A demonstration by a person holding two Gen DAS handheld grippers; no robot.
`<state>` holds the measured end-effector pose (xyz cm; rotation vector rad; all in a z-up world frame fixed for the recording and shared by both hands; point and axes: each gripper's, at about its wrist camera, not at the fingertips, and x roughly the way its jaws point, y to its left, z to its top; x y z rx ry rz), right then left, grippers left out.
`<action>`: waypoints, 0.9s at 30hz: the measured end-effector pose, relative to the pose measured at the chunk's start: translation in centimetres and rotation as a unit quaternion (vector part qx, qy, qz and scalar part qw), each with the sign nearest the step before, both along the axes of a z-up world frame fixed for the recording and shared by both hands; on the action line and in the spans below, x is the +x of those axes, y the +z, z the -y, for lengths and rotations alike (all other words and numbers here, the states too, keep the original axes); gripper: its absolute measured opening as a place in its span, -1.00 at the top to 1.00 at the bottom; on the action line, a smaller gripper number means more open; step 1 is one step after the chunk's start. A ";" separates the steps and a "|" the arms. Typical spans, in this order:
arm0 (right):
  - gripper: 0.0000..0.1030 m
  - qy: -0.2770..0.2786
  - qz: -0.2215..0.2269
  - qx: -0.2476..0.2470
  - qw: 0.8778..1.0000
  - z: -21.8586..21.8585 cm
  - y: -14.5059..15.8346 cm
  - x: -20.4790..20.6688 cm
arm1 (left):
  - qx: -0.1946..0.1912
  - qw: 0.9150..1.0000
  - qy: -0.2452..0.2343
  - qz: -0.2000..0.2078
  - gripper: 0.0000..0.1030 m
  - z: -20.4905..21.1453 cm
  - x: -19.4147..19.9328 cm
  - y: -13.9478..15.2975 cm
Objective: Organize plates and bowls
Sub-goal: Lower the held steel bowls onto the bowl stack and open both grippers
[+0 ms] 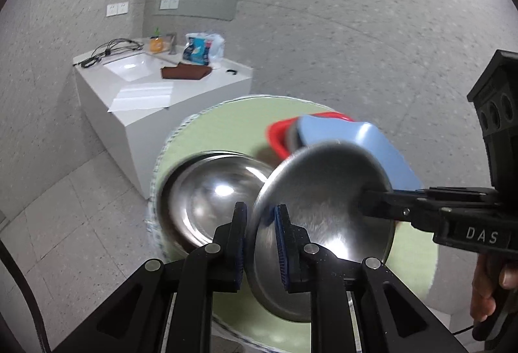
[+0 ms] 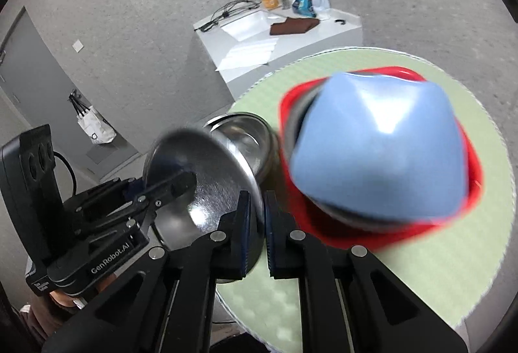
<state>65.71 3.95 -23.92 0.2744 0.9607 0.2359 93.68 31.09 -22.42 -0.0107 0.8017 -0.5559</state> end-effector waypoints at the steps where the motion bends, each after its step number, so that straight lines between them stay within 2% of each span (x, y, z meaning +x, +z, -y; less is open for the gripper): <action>1: 0.86 0.003 -0.001 -0.002 1.000 -0.8 -0.2 1.0 | 0.003 1.000 0.002 -0.004 0.75 -0.4 0.6 -0.1; 7: 0.86 0.014 -0.024 -0.024 0.999 -3.8 -2.1 6.0 | 0.006 0.999 0.019 -0.028 0.71 -1.8 6.1 -0.9; 12: 0.86 0.009 -0.033 -0.031 0.999 -4.6 -2.4 7.8 | 0.015 0.999 0.014 -0.036 0.71 -1.6 9.0 -1.1; 17: 0.86 0.002 -0.055 -0.053 0.997 -4.7 -3.5 9.8 | 0.025 0.998 0.008 -0.062 0.68 -0.6 12.6 -2.6; 22: 0.84 -0.004 -0.070 -0.071 0.995 -4.8 -4.5 10.9 | 0.042 0.997 0.004 -0.070 0.65 1.1 14.2 -3.9; 27: 0.77 -0.010 -0.080 -0.093 0.992 -4.8 -5.4 11.2 | 0.051 0.997 0.001 -0.064 0.49 2.1 14.4 -4.4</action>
